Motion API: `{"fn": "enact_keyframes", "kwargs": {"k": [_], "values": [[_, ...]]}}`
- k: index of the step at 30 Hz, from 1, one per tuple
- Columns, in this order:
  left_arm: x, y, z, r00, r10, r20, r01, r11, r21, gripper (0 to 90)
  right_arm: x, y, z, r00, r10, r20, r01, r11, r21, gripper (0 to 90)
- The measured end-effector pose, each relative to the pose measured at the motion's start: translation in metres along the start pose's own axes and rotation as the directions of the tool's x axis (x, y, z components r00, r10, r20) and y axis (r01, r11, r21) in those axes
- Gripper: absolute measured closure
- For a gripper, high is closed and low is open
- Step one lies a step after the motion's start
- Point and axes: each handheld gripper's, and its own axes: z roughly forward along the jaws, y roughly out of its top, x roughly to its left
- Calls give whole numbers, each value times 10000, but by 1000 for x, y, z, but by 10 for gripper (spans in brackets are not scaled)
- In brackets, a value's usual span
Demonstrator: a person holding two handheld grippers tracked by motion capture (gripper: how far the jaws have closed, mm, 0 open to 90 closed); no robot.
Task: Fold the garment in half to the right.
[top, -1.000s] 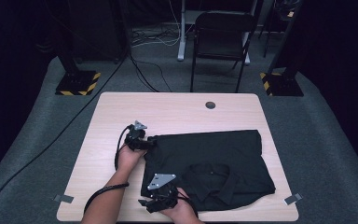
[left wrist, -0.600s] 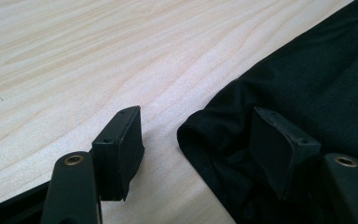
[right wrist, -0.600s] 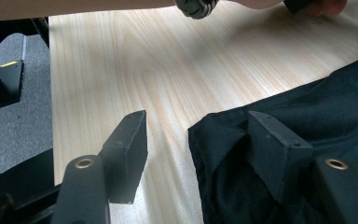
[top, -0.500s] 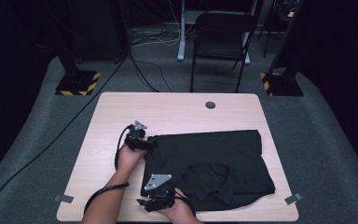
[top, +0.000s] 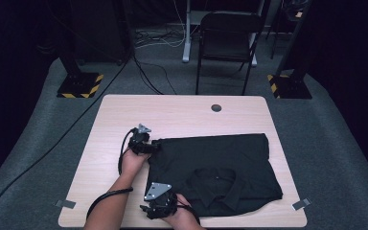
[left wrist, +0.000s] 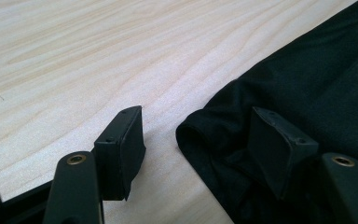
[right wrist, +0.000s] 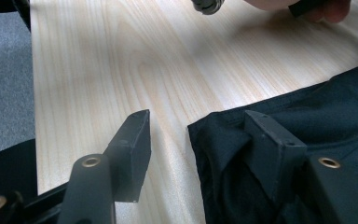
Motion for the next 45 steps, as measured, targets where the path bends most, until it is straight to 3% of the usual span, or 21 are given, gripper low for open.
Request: {"fn": "enact_keyframes", "kwargs": {"k": [9,22,27,38,45], "values": [[0,2,0,10000,33,88,-34,9999,112,372,0,0,0,9990,208,399,-204,9997,-95,522],[-5,6,-1,9988,112,472,-125,9995,280,600,-3,1,-1,9967,331,744,-331,9995,-23,710],[-6,5,-1,9974,19,724,-37,9997,252,709,-1,-1,-2,9962,40,873,-37,10000,-38,798],[-9,9,-1,9970,277,725,-306,9988,387,830,-9,2,-3,9979,365,527,-371,9992,115,854],[-4,13,-8,9958,23,914,-45,9997,239,842,-11,4,-9,9978,605,272,-606,9982,29,854]]}}
